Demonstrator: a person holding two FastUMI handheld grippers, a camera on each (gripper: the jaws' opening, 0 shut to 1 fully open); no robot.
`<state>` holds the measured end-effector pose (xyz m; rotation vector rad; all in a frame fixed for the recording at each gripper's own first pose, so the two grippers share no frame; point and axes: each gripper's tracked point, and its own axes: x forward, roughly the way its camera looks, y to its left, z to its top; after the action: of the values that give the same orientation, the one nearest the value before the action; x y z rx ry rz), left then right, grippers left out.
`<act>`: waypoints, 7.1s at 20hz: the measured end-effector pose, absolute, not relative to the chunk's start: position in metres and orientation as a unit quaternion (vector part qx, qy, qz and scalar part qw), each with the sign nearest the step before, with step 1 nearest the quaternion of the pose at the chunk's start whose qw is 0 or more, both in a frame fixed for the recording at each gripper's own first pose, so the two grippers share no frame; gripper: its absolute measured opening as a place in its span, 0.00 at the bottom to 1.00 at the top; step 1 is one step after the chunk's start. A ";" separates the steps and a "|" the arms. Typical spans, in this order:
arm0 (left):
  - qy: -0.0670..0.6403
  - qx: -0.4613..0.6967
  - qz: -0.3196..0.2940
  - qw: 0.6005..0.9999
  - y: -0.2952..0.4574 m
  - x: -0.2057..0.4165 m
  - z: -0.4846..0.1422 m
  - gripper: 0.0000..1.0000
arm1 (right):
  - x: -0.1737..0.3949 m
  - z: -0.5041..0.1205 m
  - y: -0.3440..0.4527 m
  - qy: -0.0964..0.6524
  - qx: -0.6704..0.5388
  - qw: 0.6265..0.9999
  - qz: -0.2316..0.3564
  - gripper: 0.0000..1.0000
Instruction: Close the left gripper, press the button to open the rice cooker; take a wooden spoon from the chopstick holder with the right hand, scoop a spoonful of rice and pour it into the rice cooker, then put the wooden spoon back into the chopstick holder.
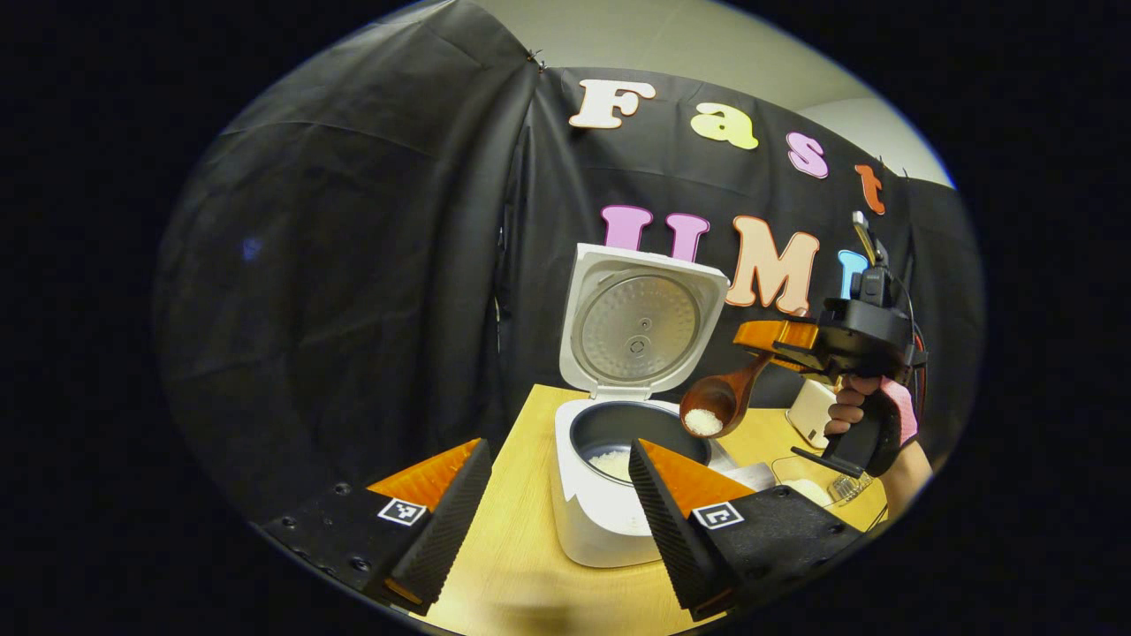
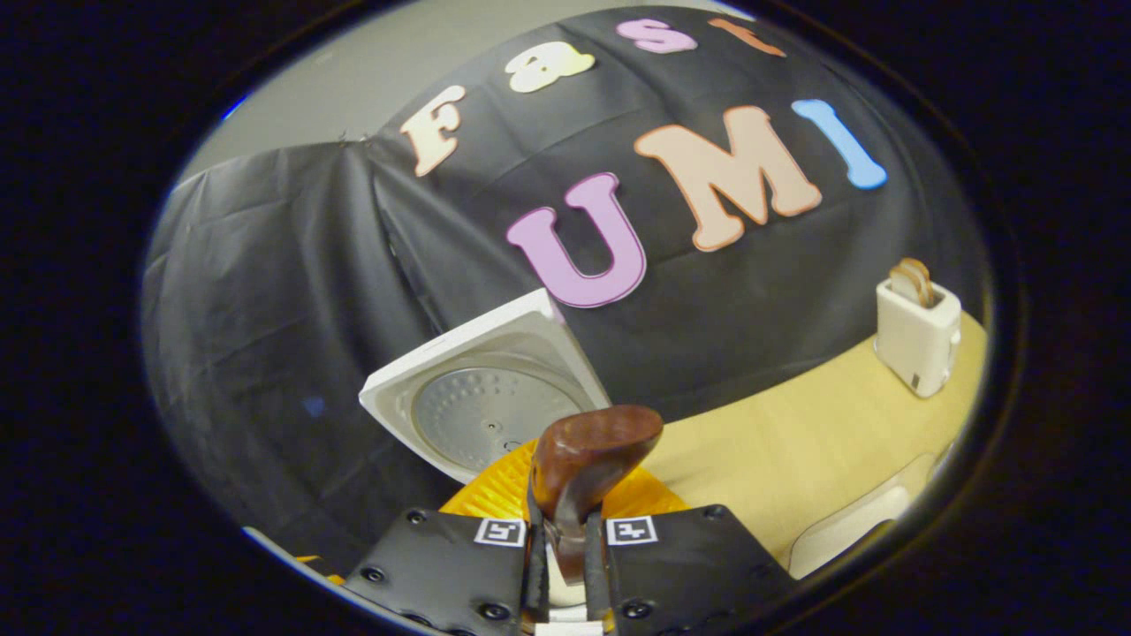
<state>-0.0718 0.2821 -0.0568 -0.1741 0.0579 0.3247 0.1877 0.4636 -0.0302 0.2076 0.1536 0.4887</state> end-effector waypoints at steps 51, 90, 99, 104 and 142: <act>0.037 -0.073 0.137 0.987 0.163 -0.041 -0.055 0.93 | 0.205 -0.021 -0.006 0.037 0.041 0.999 -0.001 0.19; 0.039 -0.067 0.136 0.988 0.157 -0.033 -0.038 0.93 | 0.176 -0.080 -0.055 0.064 0.043 0.997 -0.016 0.92; -0.003 -0.095 0.126 0.987 0.181 0.004 0.017 0.93 | 0.103 -0.052 -0.044 0.036 0.057 0.997 -0.026 0.96; -0.020 -0.077 0.140 0.987 0.205 0.033 0.059 0.88 | 0.074 -0.052 -0.015 0.049 0.052 0.997 -0.008 0.96; -0.005 -0.014 0.189 0.982 0.284 0.207 0.115 0.90 | 0.001 -0.033 -0.038 0.054 0.032 0.995 -0.080 0.92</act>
<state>0.2073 0.2837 0.1147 -0.0283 -0.0095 0.3807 0.0009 -0.0380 -0.0331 0.0634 0.1081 -0.1606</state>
